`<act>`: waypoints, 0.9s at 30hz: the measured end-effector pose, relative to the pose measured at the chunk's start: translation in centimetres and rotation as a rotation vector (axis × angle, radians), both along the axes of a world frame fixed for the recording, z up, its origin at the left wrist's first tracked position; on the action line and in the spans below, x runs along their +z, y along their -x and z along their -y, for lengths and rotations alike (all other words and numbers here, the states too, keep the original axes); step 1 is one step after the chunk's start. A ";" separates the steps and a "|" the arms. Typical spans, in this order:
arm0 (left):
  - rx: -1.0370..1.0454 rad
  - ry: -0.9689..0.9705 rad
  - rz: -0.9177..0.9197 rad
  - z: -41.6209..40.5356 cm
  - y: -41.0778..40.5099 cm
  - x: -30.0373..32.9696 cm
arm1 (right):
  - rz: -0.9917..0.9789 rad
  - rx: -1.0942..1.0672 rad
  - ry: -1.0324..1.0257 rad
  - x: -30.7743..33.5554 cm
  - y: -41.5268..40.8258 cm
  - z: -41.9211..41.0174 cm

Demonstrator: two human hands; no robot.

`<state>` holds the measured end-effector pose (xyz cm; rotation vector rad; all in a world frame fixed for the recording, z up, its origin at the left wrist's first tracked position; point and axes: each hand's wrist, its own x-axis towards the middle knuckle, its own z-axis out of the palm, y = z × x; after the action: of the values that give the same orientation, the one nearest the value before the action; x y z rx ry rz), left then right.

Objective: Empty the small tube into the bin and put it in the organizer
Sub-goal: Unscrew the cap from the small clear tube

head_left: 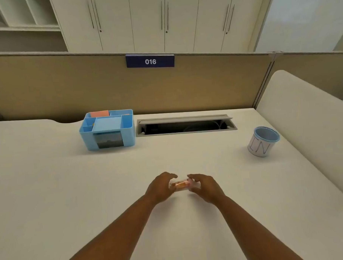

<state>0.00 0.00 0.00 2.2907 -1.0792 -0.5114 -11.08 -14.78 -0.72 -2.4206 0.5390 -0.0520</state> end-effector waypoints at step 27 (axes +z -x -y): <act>0.089 0.266 0.052 1.0 0.0 0.6 | 0.142 -0.139 -0.359 5.8 -4.7 -2.5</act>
<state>-0.02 -1.04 0.63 2.1161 -0.9998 -0.2569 -6.35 -12.29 5.08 -2.0119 0.5953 -0.1705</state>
